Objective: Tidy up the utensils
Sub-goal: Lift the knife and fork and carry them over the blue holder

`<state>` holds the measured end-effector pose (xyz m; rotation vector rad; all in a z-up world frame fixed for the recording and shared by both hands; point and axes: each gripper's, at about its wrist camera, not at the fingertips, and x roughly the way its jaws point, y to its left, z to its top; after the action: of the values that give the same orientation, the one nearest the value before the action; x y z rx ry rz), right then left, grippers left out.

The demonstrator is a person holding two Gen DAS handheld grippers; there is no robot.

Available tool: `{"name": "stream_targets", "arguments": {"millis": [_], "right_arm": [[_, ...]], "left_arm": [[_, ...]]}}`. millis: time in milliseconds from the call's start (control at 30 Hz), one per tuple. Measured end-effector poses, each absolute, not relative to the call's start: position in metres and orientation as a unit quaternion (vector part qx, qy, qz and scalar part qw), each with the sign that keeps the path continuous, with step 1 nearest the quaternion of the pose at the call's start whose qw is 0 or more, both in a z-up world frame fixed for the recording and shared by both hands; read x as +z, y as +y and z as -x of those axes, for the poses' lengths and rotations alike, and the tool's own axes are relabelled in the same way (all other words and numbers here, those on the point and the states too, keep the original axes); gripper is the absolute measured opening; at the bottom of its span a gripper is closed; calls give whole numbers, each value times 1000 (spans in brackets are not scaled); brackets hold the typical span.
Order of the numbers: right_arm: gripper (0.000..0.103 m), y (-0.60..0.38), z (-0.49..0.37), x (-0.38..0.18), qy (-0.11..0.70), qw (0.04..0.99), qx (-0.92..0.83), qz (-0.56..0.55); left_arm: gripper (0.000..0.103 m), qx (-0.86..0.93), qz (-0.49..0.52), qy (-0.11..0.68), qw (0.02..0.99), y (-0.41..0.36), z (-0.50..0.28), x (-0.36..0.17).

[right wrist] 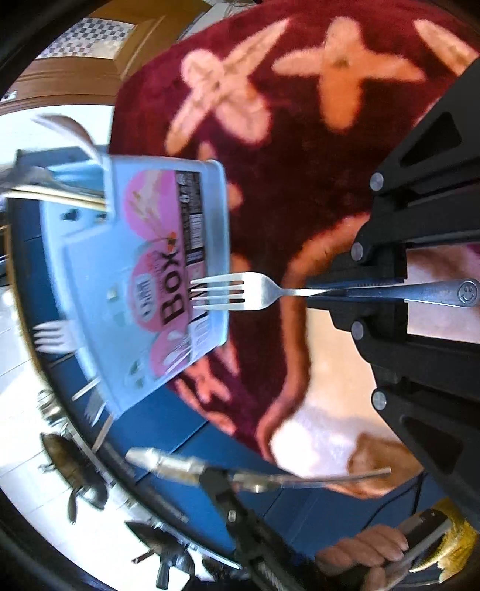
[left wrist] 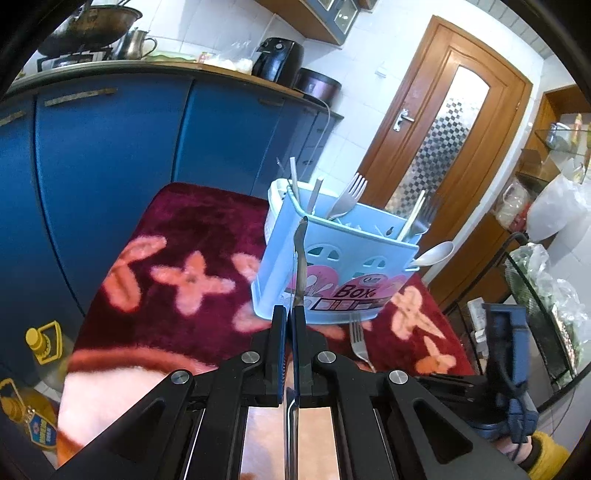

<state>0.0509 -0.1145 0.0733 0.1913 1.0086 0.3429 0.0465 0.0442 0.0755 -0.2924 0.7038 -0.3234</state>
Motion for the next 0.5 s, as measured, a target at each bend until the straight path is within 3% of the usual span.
{"name": "stream_targets", "arguments": {"millis": [500], "right_arm": [[5, -148, -11, 159, 329, 926, 151, -108]], "left_arm": [[2, -179, 140, 287, 930, 29, -27, 120]]}}
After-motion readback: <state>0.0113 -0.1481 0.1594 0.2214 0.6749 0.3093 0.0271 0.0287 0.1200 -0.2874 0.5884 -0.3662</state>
